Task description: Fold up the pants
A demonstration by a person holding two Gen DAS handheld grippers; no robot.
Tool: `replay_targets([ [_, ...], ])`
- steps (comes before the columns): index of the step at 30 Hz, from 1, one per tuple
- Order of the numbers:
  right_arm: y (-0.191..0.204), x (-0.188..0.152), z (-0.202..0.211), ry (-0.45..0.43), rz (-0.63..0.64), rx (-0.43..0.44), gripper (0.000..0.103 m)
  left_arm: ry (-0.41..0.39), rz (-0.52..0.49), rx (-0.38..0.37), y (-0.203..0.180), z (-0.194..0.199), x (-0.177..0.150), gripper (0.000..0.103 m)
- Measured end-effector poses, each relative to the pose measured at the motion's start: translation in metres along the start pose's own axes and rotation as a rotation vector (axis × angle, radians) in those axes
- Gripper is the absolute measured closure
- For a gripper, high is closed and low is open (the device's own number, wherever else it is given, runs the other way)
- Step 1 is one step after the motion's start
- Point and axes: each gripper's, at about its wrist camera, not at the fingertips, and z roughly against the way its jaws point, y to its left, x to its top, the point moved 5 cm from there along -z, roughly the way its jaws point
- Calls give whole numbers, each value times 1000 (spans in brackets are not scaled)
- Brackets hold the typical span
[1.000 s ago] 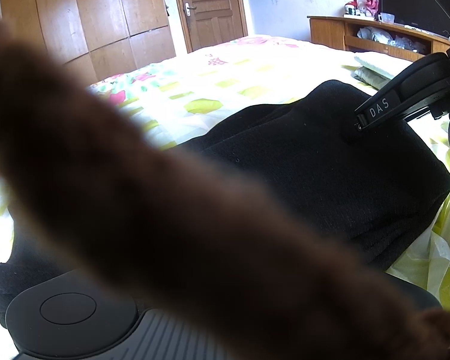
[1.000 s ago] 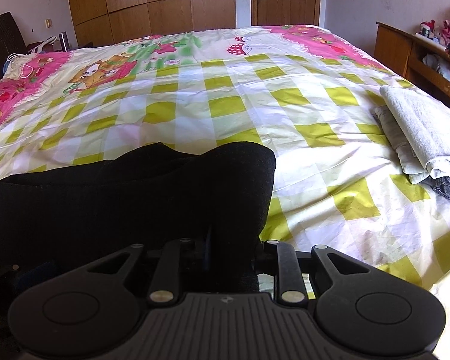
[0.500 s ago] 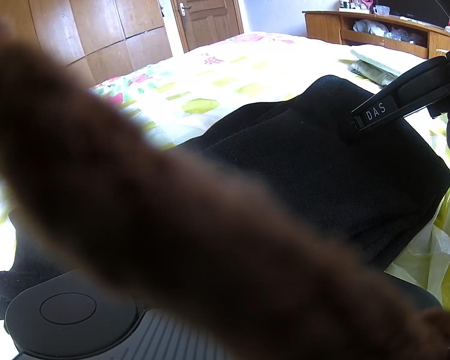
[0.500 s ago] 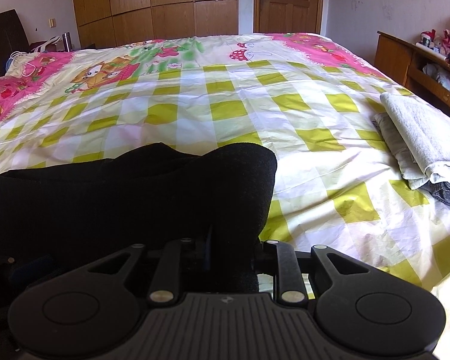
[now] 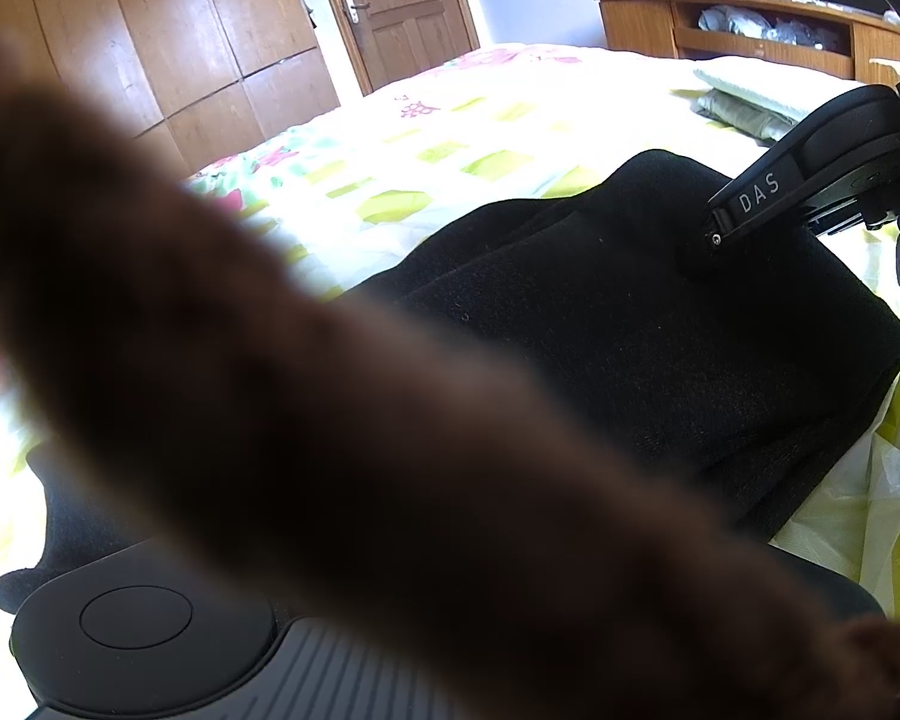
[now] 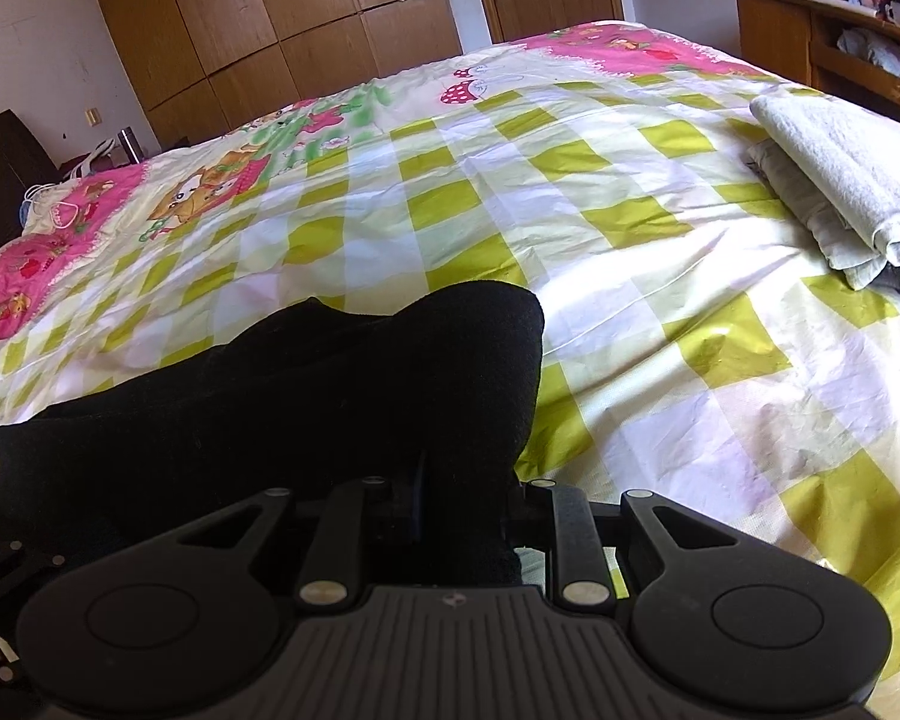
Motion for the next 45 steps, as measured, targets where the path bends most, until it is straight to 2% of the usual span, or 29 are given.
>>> replay_targets([
  [12, -21, -5, -8, 27, -145, 105, 67, -23, -14, 25, -7, 10, 6, 81],
  [25, -21, -7, -12, 33, -142, 98, 66, -62, 8, 10, -3, 13, 15, 81],
  [45, -20, -8, -13, 32, -135, 96, 66, -106, 7, 39, -1, 11, 32, 81],
])
